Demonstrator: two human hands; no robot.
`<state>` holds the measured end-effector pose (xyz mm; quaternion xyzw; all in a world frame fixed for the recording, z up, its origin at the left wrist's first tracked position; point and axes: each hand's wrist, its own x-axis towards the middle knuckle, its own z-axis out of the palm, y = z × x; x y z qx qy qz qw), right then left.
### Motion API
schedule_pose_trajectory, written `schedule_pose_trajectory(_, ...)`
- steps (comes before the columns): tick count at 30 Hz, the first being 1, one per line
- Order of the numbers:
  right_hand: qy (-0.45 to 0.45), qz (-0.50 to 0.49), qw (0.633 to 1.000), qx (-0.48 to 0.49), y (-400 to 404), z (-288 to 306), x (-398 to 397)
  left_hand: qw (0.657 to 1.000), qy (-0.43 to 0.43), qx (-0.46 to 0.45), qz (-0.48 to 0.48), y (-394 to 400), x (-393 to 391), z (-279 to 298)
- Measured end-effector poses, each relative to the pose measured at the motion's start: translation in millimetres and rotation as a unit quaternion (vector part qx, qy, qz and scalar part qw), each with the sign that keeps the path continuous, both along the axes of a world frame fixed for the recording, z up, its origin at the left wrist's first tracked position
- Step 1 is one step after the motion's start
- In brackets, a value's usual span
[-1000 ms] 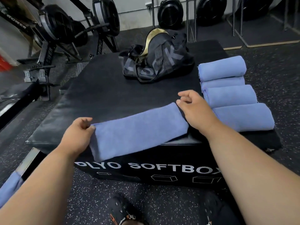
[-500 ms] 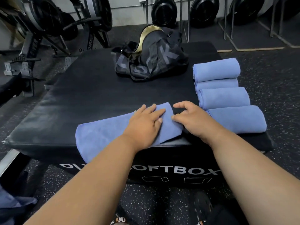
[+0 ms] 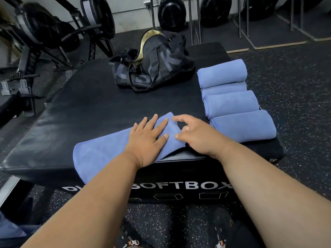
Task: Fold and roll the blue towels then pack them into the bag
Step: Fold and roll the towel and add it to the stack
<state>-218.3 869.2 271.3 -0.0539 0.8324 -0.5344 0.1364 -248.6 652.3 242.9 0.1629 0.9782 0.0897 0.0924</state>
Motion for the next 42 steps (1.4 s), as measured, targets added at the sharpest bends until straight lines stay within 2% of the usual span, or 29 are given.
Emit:
schedule_pose_trajectory(4, 0.030, -0.006, 0.994, -0.109, 1.3, 0.6, 3.1, 1.000, 0.007, 0.008, 0.003, 1.0, 1.9, 1.8)
schedule_pose_trajectory(6, 0.036, -0.008, 0.993, -0.115, 0.1, 1.2, 3.9, 1.000, 0.009, 0.006, 0.003, 1.6, 3.5, 3.3)
schedule_pose_trajectory(14, 0.017, 0.024, 0.999, 0.038, 1.3, 1.1, 4.1, 1.000, 0.013, 0.010, 0.008, 1.7, 2.3, 1.8)
schedule_pose_trajectory(20, -0.006, 0.002, 0.984, 0.176, -4.7, 6.8, 5.4, 1.000, 0.005, -0.004, 0.022, 6.0, 3.2, 4.0)
schedule_pose_trajectory(24, 0.025, -0.014, 0.968, 0.248, -7.9, 7.2, 7.8, 1.000, -0.001, -0.013, 0.023, 6.7, 2.6, 4.0)
schedule_pose_trajectory(32, 0.041, -0.088, 0.961, 0.259, -13.9, 2.6, 7.6, 0.999, -0.014, -0.032, 0.010, 7.9, 4.3, 8.4)
schedule_pose_trajectory(37, 0.043, -0.072, 0.945, 0.315, -26.8, -0.1, 1.6, 1.000, -0.012, -0.024, 0.010, 6.8, 7.7, 11.6)
schedule_pose_trajectory(42, 0.084, -0.117, 0.945, 0.293, -30.7, -6.7, -10.0, 0.997, -0.004, 0.022, 0.069, -19.7, 17.2, 11.4)
